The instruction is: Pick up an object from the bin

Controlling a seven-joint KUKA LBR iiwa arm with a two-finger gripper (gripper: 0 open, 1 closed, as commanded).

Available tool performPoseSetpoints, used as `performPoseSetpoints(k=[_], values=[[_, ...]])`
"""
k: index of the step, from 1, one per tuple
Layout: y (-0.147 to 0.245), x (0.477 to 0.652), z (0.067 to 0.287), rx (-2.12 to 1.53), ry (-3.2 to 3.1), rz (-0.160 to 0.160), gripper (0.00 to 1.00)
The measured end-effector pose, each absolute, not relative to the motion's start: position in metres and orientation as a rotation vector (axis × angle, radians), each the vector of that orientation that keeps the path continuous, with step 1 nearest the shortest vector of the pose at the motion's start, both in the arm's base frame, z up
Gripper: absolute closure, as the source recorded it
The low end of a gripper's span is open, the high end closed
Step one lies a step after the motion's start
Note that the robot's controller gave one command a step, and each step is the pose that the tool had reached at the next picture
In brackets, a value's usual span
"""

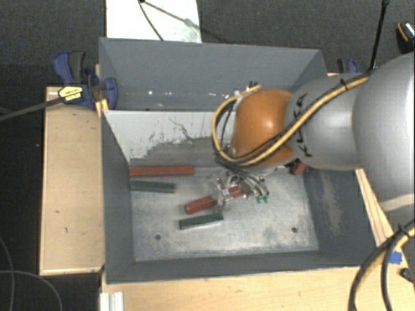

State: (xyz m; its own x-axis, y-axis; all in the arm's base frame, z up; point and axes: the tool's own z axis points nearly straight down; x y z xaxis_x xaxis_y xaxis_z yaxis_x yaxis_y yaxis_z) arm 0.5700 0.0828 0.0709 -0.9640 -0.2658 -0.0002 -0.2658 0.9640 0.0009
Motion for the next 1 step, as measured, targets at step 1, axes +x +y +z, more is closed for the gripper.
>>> performPoseSetpoints(k=[1], values=[[0.0846,0.5625,0.2079,-0.892,3.003,-0.001,1.00]])
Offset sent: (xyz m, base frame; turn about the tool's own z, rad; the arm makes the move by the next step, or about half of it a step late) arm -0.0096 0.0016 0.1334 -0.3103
